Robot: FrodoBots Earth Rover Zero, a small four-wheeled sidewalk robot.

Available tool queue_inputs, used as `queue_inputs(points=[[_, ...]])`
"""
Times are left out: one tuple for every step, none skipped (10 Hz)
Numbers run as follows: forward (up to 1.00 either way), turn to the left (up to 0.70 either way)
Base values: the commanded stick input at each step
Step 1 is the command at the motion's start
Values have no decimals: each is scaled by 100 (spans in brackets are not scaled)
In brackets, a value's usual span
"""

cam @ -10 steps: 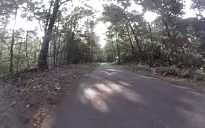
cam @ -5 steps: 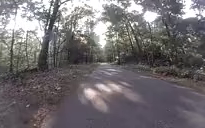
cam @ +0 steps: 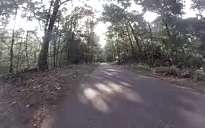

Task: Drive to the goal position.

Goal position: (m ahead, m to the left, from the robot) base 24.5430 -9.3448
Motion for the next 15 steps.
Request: queue_inputs(points=[[70, -1], [70, -1], [70, -1], [70, -1], [70, -1], [70, -1], [70, -1], [70, -1], [70, -1], [70, -1], [70, -1], [70, -1], [70, -1], [70, -1], [70, -1]])
